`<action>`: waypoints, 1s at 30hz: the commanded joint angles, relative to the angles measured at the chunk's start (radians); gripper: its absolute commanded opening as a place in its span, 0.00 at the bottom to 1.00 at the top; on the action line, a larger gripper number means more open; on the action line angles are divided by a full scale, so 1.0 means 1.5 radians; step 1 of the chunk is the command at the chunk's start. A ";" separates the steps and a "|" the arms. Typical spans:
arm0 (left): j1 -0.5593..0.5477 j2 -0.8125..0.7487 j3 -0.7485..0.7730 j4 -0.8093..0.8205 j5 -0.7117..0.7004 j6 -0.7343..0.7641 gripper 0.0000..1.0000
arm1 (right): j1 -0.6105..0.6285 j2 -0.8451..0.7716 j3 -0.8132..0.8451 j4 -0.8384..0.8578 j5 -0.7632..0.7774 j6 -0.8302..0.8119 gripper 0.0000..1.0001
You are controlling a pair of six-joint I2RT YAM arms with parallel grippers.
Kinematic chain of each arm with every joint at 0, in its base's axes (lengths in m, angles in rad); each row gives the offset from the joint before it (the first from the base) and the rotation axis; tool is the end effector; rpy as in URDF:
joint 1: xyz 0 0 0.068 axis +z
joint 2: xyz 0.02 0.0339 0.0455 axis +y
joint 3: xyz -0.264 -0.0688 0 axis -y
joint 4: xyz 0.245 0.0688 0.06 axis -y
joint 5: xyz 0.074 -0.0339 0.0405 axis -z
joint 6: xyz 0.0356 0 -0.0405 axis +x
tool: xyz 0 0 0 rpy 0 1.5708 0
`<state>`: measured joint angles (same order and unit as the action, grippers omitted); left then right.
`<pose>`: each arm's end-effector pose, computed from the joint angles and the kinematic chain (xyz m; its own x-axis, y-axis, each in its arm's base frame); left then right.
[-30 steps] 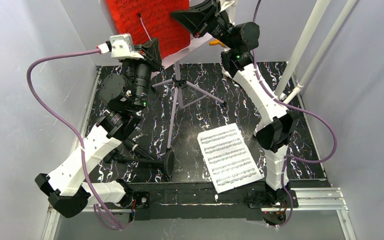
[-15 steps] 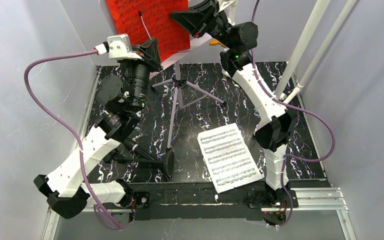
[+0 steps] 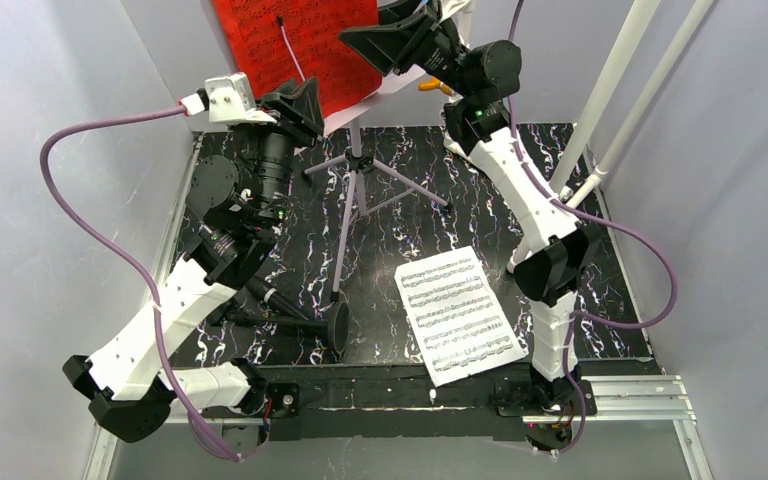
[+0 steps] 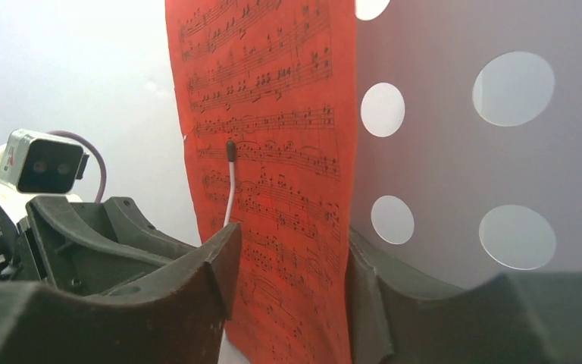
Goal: Set up the instrument practice props
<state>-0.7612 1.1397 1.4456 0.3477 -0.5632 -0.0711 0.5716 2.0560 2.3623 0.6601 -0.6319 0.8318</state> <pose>0.1636 -0.1296 0.5476 0.4195 -0.4826 -0.7688 0.3070 0.8725 -0.3802 0.3393 0.2433 0.5626 -0.0652 0.6672 -0.7420 -0.9957 0.0058 0.0927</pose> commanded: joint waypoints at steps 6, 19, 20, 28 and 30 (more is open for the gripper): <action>0.002 -0.051 -0.038 0.030 -0.011 -0.025 0.55 | -0.005 -0.094 -0.021 -0.218 0.073 -0.089 0.77; 0.002 -0.217 -0.153 -0.012 0.072 -0.071 0.88 | -0.011 -0.229 -0.140 -0.575 0.123 -0.303 0.97; 0.001 -0.238 -0.161 -0.028 0.086 -0.075 0.90 | -0.011 -0.253 -0.173 -0.607 0.139 -0.336 0.98; 0.002 -0.379 -0.182 -0.234 0.157 -0.118 0.98 | -0.010 -0.444 -0.437 -0.728 0.225 -0.455 0.98; 0.002 -0.398 -0.183 -0.325 0.178 -0.142 0.98 | -0.008 -0.474 -0.526 -0.730 0.234 -0.439 0.98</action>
<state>-0.7609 0.5758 1.1732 0.1062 -0.3767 -0.2188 0.5602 1.4357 1.7275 -0.3550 -0.3428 0.2272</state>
